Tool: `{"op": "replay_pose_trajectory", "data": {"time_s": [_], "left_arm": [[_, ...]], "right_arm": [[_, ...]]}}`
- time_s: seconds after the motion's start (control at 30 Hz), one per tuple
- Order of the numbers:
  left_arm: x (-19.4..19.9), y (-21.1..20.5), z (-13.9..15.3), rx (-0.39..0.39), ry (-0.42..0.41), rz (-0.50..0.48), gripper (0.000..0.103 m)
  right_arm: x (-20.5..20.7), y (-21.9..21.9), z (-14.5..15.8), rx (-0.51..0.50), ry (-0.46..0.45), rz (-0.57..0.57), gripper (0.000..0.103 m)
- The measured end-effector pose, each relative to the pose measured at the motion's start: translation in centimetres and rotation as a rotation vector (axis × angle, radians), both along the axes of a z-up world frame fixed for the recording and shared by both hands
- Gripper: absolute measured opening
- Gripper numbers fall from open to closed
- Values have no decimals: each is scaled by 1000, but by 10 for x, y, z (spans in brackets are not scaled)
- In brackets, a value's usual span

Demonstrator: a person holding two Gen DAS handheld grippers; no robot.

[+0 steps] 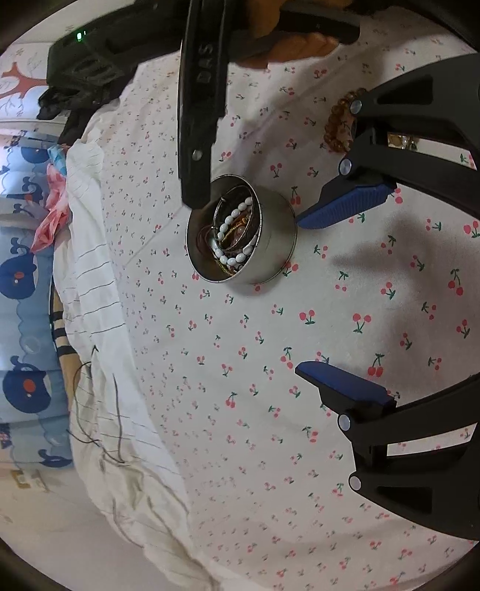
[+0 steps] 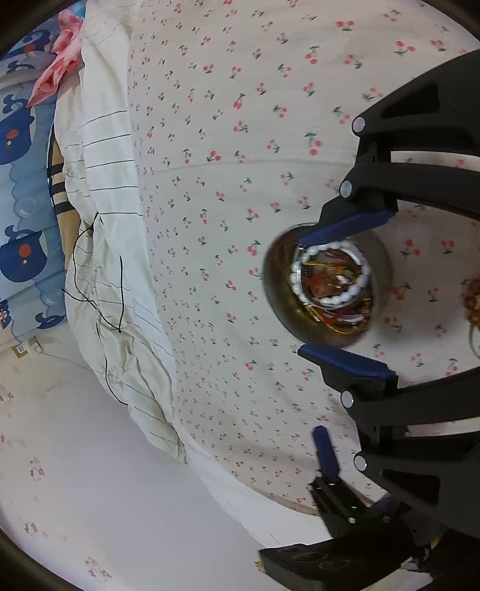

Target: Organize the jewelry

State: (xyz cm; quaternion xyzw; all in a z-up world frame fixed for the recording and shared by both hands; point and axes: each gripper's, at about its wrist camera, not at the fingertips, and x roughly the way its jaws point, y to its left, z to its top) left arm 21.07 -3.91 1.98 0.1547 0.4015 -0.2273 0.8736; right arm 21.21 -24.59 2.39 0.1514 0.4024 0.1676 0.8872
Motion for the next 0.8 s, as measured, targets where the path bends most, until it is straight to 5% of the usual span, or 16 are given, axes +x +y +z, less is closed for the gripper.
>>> {"op": "replay_pose_trajectory", "data": {"time_s": [0.4,0.8], "left_arm": [[-14,-10,6,77,-93,-25,74],[-28,-22,6,129,-151,-73,76]], "right_arm": [[-54,-10,1,-55,11,12,68],[-87,0,-30,-247,80,93,74]]}}
